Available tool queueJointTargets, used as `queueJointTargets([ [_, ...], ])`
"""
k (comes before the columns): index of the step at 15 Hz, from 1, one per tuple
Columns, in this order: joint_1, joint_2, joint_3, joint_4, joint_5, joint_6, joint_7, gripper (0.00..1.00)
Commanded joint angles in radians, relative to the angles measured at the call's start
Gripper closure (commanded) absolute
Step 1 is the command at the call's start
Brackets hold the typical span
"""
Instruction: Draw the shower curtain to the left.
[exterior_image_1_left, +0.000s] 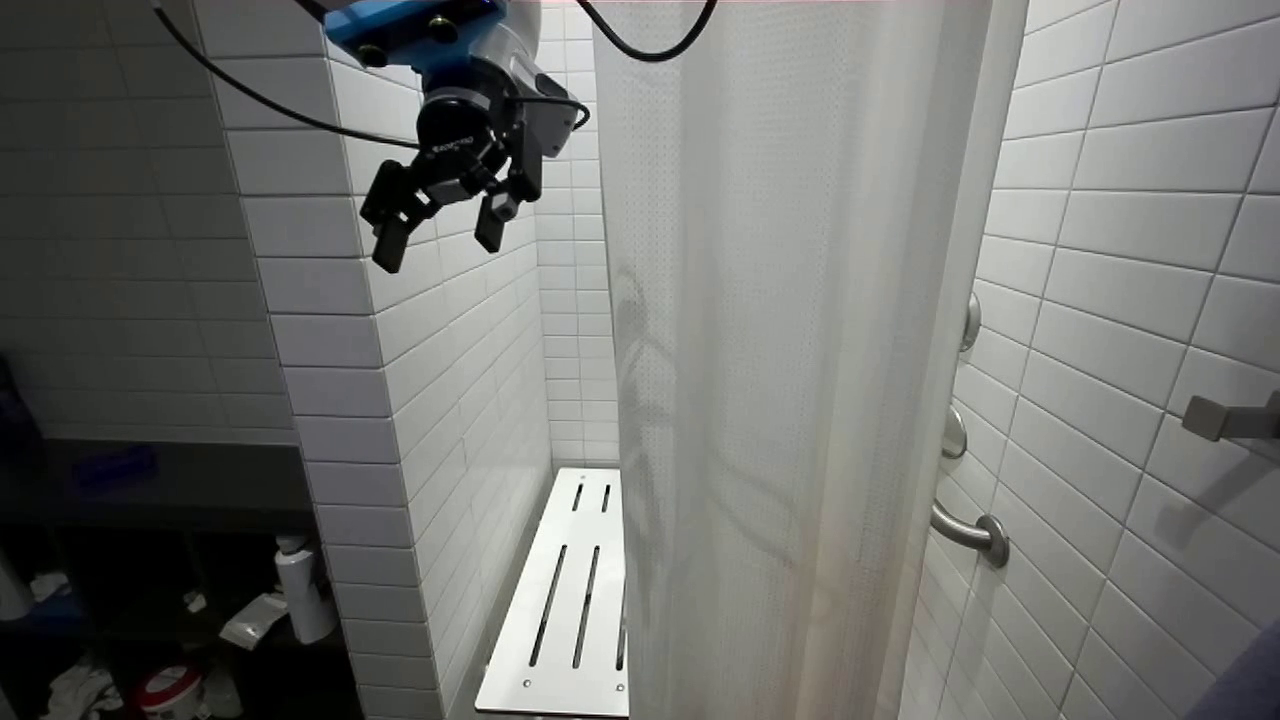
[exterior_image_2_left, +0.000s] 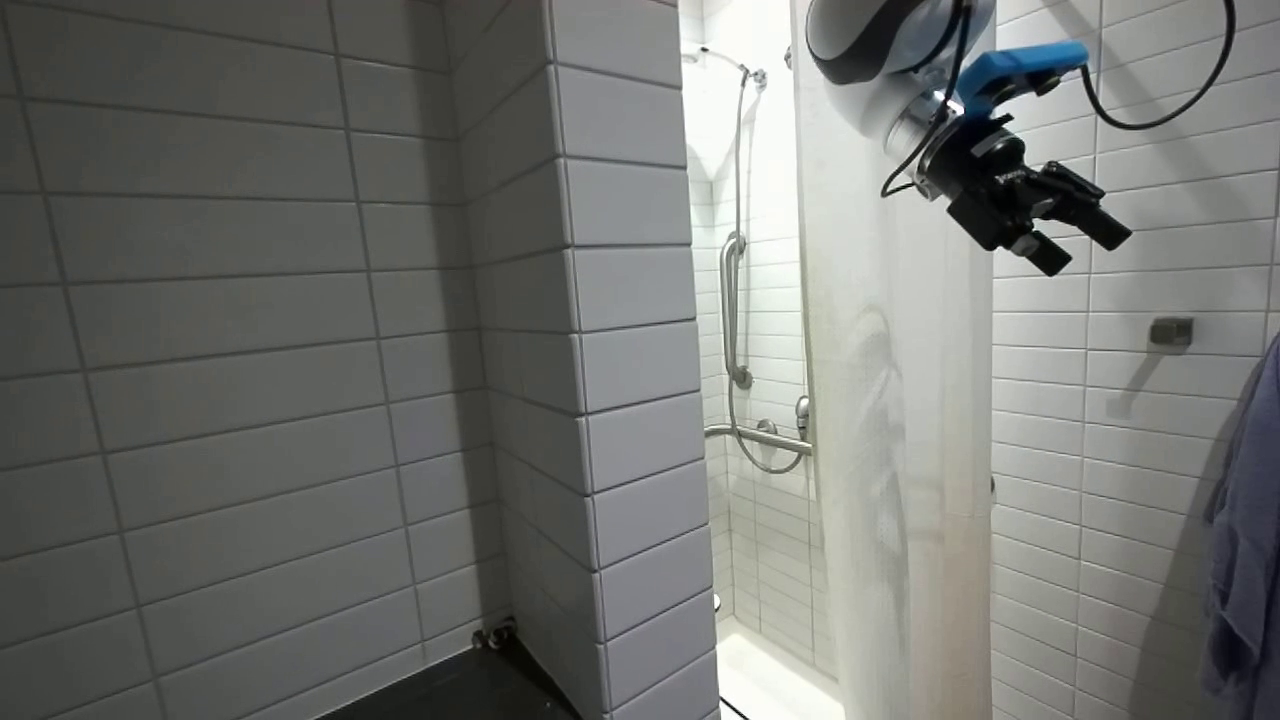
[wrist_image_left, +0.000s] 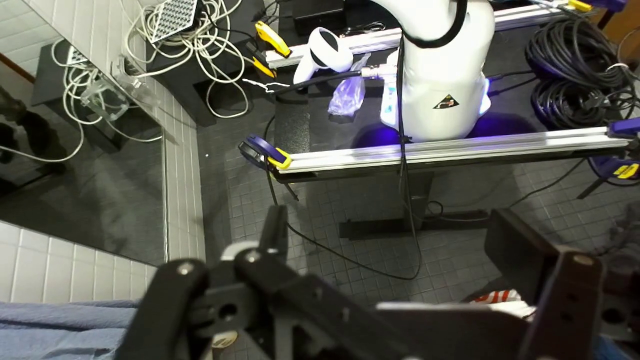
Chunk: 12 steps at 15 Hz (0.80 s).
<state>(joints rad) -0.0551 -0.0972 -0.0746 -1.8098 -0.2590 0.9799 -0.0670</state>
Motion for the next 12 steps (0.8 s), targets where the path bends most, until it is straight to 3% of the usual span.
queueJointTargets([
  [1, -0.008, 0.018, -0.008, -0.006, 0.032, 0.022, 0.001, 0.00],
  [7, -0.033, 0.081, -0.034, -0.027, 0.060, 0.142, 0.027, 0.00],
  [12, -0.041, 0.087, -0.036, -0.066, -0.038, 0.277, 0.147, 0.00],
])
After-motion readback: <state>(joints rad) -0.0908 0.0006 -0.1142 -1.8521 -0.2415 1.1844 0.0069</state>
